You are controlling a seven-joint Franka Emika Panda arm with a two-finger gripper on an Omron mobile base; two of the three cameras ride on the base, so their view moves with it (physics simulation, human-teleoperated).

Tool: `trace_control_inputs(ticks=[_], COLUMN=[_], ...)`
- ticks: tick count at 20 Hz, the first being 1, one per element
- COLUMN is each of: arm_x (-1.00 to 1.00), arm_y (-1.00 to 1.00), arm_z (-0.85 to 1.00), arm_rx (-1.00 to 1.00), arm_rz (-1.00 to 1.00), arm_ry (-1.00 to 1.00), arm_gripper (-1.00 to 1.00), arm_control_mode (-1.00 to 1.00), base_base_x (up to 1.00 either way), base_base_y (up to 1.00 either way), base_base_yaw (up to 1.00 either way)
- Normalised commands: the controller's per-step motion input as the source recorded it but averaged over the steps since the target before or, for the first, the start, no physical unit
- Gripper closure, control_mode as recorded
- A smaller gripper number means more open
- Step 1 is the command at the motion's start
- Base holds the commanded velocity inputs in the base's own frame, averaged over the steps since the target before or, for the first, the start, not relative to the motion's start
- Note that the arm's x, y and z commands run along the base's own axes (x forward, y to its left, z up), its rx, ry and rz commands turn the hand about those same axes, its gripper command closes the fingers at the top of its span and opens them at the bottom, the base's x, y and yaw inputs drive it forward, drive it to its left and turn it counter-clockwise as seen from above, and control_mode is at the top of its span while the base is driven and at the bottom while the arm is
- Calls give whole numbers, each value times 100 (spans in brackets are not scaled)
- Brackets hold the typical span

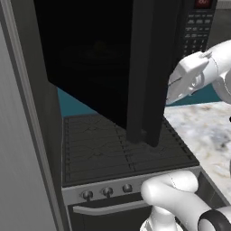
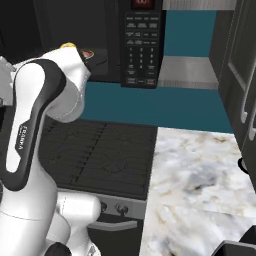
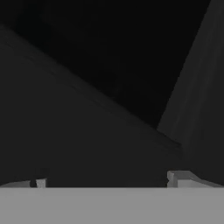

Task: Retrieve the reheated potato from the microwave, then place the potato, cheese, and condiment on the cutting board.

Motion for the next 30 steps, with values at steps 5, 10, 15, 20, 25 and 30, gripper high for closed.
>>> trace_control_inputs(ticks=[5, 10, 15, 20, 25, 30], arm_x=[1, 10, 19, 31, 26, 25], arm_y=[74, 70, 59, 43, 26, 22], arm_z=[-7, -9, -11, -16, -7, -4], arm_rx=[0, 0, 0, 0, 0, 0], arm_rz=[4, 0, -1, -1, -3, -12], arm_ry=[-21, -20, -17, -10, -5, -6], arm_gripper=[-100, -100, -100, -100, -100, -100], arm_control_mode=[-100, -100, -100, -100, -100, -100], base_base_x=[0, 0, 0, 0, 0, 0], base_base_y=[0, 0, 0, 0, 0, 0], base_base_yaw=[0, 0, 0, 0, 0, 0])
